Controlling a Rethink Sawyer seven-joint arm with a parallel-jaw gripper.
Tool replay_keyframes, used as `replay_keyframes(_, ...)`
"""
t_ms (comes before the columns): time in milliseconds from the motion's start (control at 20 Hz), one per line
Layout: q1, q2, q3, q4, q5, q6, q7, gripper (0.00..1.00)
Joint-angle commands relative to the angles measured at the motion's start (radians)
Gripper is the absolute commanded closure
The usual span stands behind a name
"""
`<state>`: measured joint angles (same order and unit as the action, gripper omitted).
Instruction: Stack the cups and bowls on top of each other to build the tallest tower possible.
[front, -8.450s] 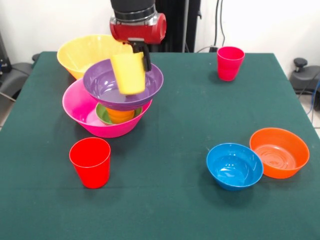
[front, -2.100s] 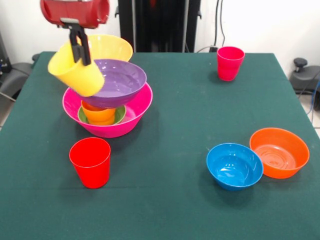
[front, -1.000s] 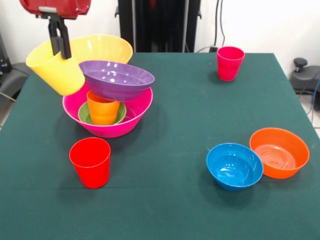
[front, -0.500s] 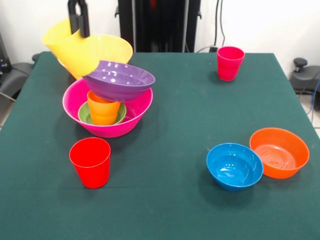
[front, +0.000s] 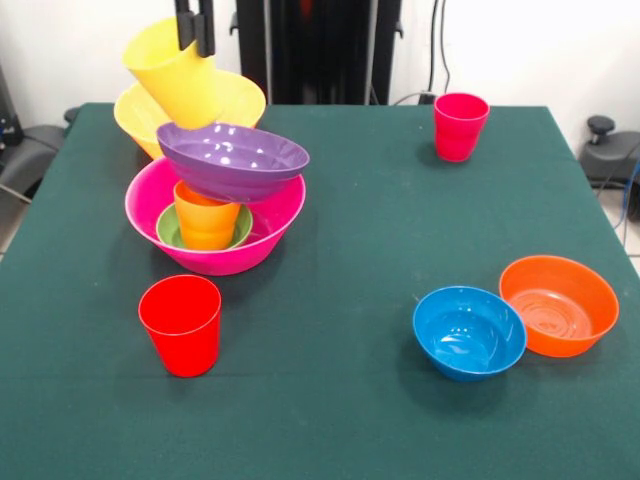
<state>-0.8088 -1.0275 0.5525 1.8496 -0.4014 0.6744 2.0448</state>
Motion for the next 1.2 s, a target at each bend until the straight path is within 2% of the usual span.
replay_keyframes(50, 0.053, 0.026, -0.071, 0.124, -0.027, -0.018, 0.076, 1.0)
replay_keyframes(350, 0.076, 0.045, -0.111, 0.175, -0.044, -0.075, 0.104, 1.0)
replay_keyframes(600, 0.09, 0.088, -0.141, 0.183, -0.056, -0.138, 0.107, 1.0)
replay_keyframes(1050, 0.084, 0.266, -0.153, 0.081, -0.085, -0.219, 0.027, 1.0)
replay_keyframes(1200, 0.074, 0.296, -0.15, 0.073, -0.08, -0.225, 0.006, 1.0)
